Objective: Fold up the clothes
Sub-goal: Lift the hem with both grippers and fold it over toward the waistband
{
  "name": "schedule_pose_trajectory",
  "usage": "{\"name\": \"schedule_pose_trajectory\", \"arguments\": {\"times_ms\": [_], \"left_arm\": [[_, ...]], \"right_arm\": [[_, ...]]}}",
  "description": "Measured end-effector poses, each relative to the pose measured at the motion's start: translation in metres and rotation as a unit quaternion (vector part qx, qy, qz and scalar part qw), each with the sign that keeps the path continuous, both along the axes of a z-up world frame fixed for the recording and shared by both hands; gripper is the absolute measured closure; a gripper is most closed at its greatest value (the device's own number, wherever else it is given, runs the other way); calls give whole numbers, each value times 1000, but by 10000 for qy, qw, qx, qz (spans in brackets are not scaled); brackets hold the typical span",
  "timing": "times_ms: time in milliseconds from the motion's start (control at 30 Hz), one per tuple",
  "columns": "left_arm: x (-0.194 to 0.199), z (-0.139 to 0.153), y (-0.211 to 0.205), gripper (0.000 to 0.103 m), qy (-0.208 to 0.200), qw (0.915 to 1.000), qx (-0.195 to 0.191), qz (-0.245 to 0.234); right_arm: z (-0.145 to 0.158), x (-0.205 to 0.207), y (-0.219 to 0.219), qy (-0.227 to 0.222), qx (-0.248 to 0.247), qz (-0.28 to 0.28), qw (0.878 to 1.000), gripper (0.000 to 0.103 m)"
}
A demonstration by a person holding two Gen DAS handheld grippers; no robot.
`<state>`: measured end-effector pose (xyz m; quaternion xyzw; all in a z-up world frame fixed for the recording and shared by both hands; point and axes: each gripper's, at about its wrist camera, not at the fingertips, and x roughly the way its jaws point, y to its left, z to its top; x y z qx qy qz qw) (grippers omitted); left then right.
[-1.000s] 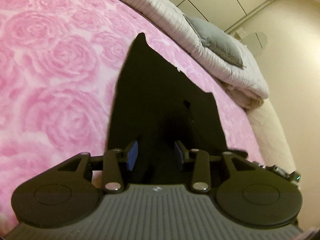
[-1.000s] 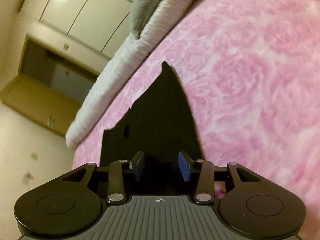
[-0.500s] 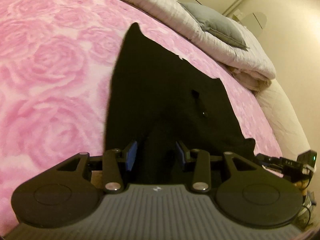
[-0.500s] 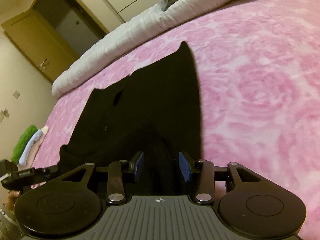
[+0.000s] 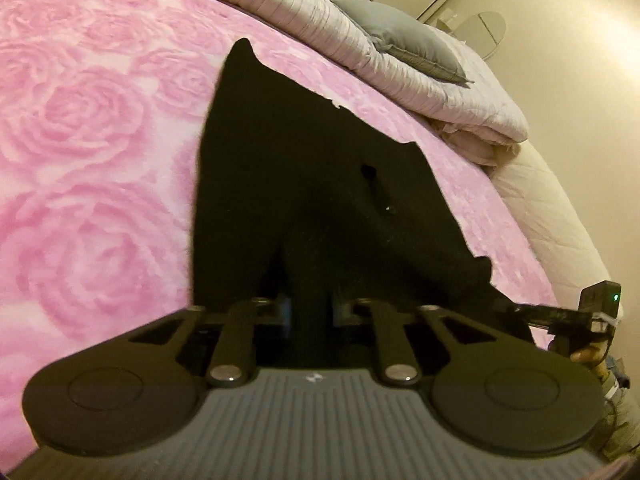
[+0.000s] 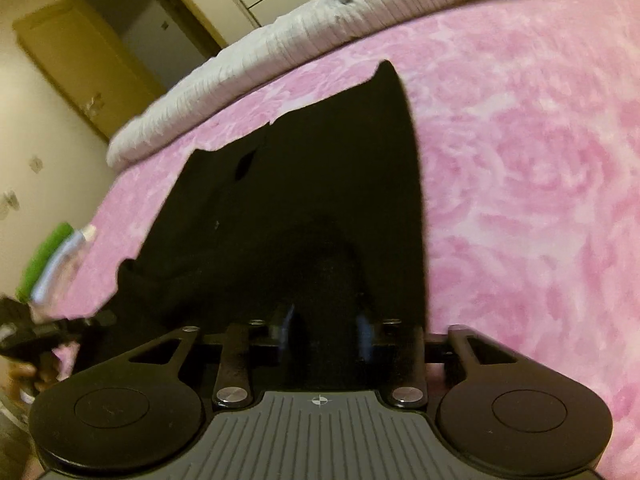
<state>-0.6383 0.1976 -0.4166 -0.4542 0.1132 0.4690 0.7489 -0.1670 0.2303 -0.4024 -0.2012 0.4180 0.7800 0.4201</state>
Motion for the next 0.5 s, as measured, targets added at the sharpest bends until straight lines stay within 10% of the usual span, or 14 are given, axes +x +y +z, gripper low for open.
{"name": "schedule_pose_trajectory", "arguments": {"times_ms": [500], "left_arm": [[-5,23,22,95,209,9979,590,137]], "right_arm": [[28,-9,12,-291,891,-280,9952,96]]}}
